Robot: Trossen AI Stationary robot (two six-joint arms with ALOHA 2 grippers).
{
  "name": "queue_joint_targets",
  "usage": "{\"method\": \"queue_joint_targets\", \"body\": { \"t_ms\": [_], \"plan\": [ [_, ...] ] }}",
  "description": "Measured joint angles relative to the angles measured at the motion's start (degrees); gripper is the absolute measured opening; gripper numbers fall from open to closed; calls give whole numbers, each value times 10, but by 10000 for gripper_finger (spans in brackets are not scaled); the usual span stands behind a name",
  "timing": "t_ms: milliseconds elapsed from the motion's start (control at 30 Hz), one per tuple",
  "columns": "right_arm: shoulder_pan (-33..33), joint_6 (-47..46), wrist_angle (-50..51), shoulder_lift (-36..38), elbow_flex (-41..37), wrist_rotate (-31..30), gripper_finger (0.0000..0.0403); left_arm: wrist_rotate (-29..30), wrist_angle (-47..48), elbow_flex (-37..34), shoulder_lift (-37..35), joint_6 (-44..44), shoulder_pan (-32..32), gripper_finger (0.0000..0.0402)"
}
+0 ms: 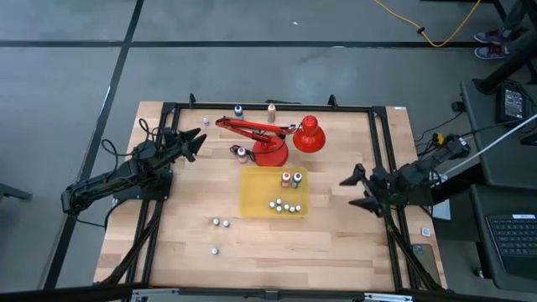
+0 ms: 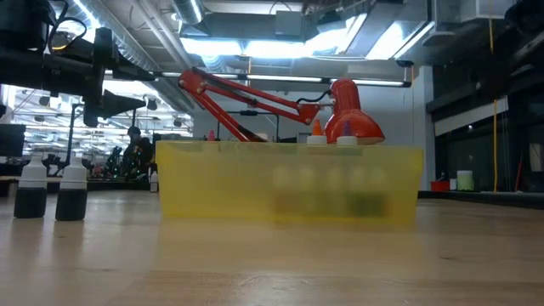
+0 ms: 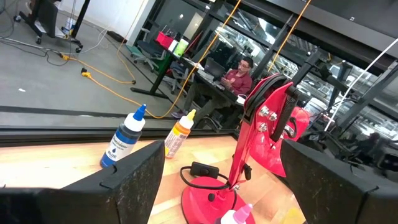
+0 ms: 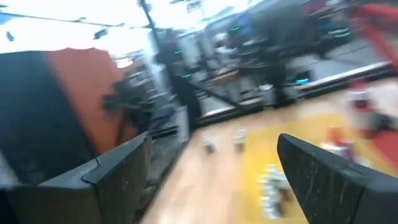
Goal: Pick & Place food coloring
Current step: Put the small black food bottle into the yellow bin
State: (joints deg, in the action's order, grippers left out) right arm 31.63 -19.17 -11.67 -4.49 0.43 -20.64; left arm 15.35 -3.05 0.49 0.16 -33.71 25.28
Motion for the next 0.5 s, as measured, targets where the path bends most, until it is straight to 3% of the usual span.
{"method": "queue_joint_targets", "body": {
  "t_ms": [133,333,500],
  "plan": [
    [-5,-2,70,36,-1,-108,347,0,0,0,0,0,0,312],
    [-5,14,76,45,0,-260,347,0,0,0,0,0,0,311],
    [-5,31,85,45,0,-342,347,0,0,0,0,0,0,311]
  ]
}}
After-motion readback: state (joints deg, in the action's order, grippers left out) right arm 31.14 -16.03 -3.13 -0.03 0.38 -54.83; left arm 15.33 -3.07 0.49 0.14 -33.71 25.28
